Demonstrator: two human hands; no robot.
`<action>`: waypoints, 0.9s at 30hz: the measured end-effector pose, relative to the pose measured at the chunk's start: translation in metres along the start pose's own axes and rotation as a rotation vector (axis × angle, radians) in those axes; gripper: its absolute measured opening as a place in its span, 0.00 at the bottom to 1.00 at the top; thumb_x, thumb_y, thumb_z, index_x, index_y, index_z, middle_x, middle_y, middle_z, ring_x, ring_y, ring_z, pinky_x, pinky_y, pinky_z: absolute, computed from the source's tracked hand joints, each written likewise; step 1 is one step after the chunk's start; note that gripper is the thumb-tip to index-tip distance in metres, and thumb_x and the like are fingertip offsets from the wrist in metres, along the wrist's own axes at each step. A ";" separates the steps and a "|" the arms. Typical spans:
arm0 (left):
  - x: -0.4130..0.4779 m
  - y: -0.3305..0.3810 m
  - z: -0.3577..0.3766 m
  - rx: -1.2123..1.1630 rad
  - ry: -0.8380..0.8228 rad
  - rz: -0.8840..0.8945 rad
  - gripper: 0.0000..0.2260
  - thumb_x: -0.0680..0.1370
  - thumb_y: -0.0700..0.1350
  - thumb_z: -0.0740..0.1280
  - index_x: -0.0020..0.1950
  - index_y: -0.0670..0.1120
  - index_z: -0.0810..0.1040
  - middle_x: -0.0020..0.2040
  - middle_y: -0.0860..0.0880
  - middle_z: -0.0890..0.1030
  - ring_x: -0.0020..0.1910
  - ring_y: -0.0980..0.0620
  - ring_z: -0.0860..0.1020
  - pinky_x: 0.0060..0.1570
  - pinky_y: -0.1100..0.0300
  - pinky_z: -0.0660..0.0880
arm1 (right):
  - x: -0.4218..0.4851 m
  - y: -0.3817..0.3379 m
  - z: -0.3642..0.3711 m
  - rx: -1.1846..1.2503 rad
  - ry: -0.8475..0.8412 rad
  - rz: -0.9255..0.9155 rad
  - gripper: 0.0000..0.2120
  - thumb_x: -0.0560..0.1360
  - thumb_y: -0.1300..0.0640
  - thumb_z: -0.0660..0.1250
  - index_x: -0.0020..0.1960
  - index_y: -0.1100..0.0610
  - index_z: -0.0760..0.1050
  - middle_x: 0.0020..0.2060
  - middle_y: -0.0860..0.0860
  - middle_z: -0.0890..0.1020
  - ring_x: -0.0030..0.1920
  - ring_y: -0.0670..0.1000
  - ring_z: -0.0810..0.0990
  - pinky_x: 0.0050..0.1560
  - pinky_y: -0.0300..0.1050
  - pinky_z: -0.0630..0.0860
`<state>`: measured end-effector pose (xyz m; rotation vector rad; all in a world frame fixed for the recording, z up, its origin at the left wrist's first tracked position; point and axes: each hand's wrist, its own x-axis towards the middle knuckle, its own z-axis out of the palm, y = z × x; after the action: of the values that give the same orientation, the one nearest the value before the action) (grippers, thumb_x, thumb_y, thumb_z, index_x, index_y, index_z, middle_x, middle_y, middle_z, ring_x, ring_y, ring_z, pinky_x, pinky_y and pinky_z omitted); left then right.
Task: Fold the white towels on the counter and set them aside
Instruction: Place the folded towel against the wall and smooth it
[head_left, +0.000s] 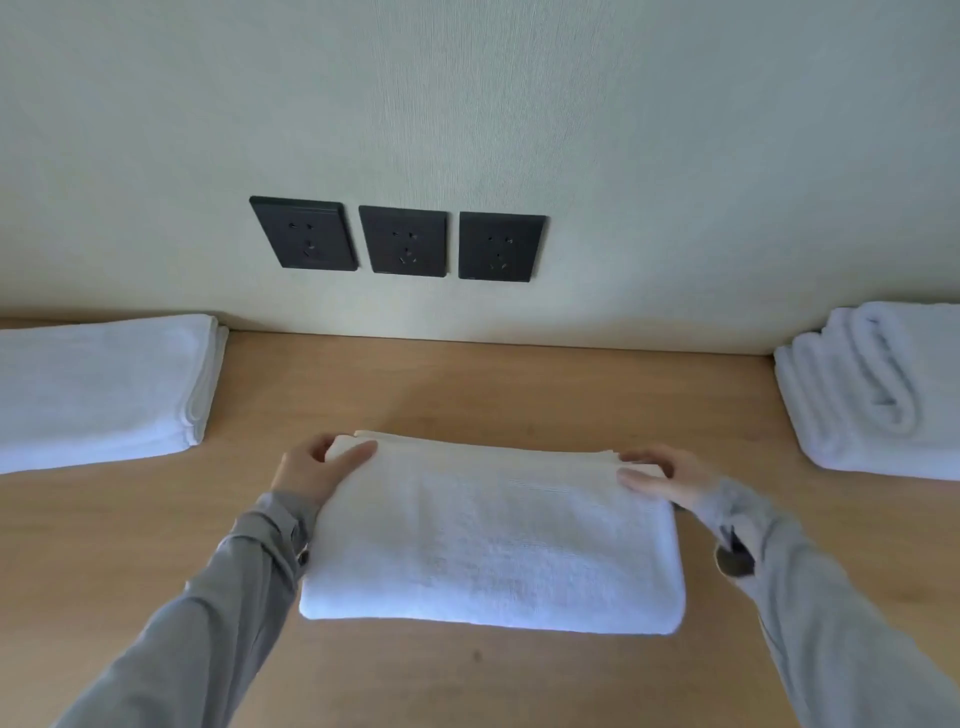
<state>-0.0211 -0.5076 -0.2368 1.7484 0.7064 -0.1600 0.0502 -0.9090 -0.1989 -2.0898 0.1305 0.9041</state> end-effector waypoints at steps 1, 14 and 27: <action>0.001 -0.003 0.001 0.004 0.006 0.001 0.06 0.72 0.49 0.72 0.43 0.47 0.80 0.39 0.49 0.82 0.40 0.48 0.79 0.36 0.61 0.74 | -0.006 0.008 0.005 0.101 0.038 0.016 0.20 0.65 0.46 0.73 0.55 0.48 0.76 0.47 0.45 0.83 0.47 0.45 0.81 0.43 0.36 0.75; -0.021 0.002 -0.017 0.056 -0.237 -0.002 0.28 0.56 0.68 0.69 0.49 0.51 0.79 0.43 0.50 0.85 0.43 0.50 0.83 0.40 0.58 0.78 | -0.023 0.017 0.052 0.461 0.444 -0.073 0.11 0.74 0.51 0.67 0.53 0.54 0.74 0.44 0.50 0.82 0.37 0.44 0.83 0.31 0.33 0.76; -0.024 0.020 0.000 0.298 0.063 -0.057 0.31 0.69 0.63 0.69 0.67 0.54 0.64 0.56 0.43 0.78 0.46 0.46 0.76 0.52 0.47 0.73 | 0.035 0.004 0.049 0.098 0.529 0.083 0.21 0.77 0.46 0.62 0.60 0.61 0.70 0.49 0.56 0.77 0.49 0.56 0.75 0.50 0.44 0.66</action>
<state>-0.0299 -0.5189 -0.2095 2.0249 0.8102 -0.2610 0.0471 -0.8687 -0.2435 -2.1964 0.5290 0.3618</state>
